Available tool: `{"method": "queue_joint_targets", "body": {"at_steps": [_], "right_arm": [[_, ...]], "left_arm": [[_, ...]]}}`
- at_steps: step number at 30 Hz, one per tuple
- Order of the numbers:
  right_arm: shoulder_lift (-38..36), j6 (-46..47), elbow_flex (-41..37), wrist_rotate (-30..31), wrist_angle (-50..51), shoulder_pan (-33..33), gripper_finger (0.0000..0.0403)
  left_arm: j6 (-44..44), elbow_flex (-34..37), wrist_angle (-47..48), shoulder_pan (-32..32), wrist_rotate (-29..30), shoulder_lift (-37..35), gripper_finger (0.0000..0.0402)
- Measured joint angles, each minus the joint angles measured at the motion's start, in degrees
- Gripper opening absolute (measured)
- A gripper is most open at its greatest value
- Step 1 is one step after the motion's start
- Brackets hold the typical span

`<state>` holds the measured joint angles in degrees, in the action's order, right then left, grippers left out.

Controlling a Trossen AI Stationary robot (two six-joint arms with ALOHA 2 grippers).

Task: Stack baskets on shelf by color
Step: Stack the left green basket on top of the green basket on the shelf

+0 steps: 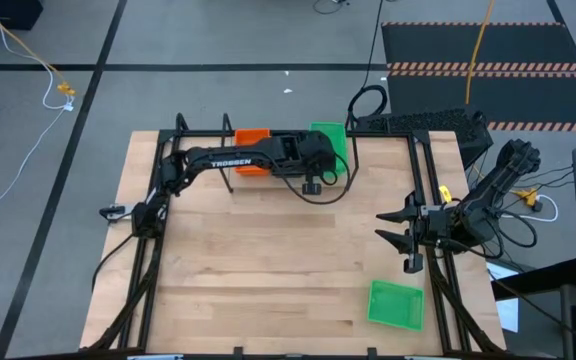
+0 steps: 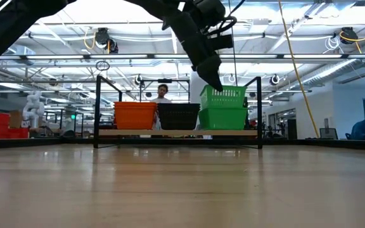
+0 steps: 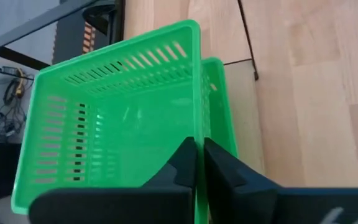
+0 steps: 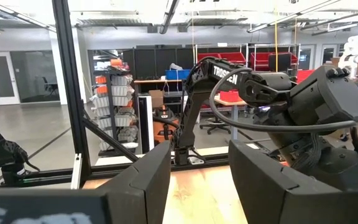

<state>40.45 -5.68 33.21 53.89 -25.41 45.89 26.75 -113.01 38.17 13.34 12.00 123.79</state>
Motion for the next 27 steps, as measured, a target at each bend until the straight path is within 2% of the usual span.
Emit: {"method": "queue_joint_targets", "body": {"at_steps": [8,12,14,22,27], "right_arm": [[0.0,0.0,0.0,0.0,0.0,0.0,0.0155],[0.0,0.0,0.0,0.0,0.0,0.0,0.0155],[0.0,0.0,0.0,0.0,0.0,0.0,0.0155],[0.0,0.0,0.0,0.0,0.1,0.0,0.0155],[-0.1,-0.1,0.0,0.0,0.1,0.0,0.0155]], "left_arm": [[-1.8,0.0,0.1,0.1,-0.4,0.0,0.0044],[-1.7,0.0,0.5,0.6,-6.1,0.4,0.0046],[-1.4,0.0,1.2,0.9,-6.8,0.7,0.0046],[-0.7,0.0,3.6,2.2,-5.7,3.1,0.0047],[3.6,0.0,3.5,2.3,-4.8,3.0,0.0047]]}}
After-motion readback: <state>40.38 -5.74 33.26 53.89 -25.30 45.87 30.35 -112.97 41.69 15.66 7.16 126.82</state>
